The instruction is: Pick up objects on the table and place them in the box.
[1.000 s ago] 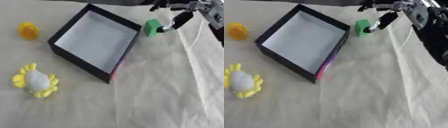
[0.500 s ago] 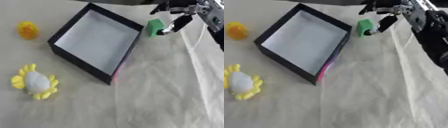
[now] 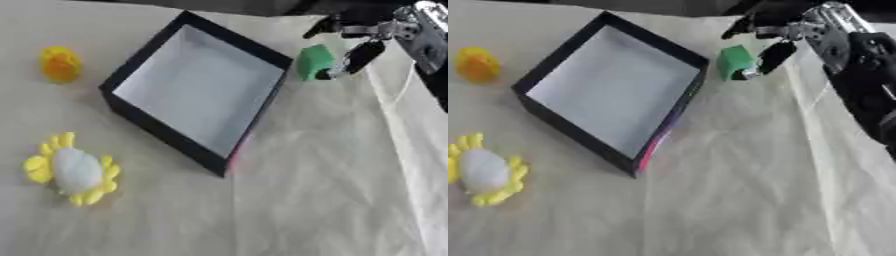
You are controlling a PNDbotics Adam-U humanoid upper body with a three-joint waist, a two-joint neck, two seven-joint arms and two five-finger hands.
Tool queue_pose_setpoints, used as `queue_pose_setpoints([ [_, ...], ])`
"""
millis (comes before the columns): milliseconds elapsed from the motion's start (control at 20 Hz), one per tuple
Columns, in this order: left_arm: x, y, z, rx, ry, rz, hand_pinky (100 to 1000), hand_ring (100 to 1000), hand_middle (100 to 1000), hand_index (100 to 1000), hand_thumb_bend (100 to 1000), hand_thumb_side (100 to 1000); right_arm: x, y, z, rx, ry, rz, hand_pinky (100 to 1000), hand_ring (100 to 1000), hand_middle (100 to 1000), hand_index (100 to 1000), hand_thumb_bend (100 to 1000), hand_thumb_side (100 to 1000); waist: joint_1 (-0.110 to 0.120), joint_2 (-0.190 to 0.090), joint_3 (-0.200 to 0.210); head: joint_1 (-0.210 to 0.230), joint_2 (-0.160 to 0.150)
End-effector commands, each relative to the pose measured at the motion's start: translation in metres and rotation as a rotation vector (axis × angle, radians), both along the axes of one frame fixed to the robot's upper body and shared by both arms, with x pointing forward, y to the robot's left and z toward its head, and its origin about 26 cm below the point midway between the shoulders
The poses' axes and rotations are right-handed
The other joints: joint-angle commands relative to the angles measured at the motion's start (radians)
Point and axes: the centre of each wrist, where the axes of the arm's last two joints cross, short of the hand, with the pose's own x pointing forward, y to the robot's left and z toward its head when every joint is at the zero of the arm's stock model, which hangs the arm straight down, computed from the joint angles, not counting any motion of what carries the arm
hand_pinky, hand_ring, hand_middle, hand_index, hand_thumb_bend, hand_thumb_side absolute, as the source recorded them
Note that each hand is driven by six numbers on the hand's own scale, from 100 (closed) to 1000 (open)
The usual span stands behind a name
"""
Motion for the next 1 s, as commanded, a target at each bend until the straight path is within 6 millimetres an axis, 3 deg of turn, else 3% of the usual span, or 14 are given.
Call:
queue_pose_setpoints([
  [50, -0.002, 0.003, 0.013, 0.033, -0.038, 0.000, 849, 830, 744, 806, 100, 688, -0.002, -0.008, 0.014, -0.007, -0.039, -0.025, 1000, 921, 885, 960, 453, 739, -0.009, 0.001, 0.001, -0.005, -0.017],
  [550, -0.001, 0.002, 0.014, 0.035, -0.039, -0.002, 850, 831, 742, 803, 100, 689, 0.000, -0.017, 0.007, -0.005, -0.029, -0.072, 987, 907, 867, 953, 446, 734, -0.010, 0.016, 0.009, -0.015, -0.026],
  [1000, -0.001, 0.001, 0.012, 0.039, -0.031, -0.011, 850, 832, 736, 798, 100, 691, 0.001, -0.020, 0.004, 0.050, -0.047, -0.113, 948, 851, 803, 922, 323, 690, -0.009, 0.021, 0.010, -0.017, -0.031],
])
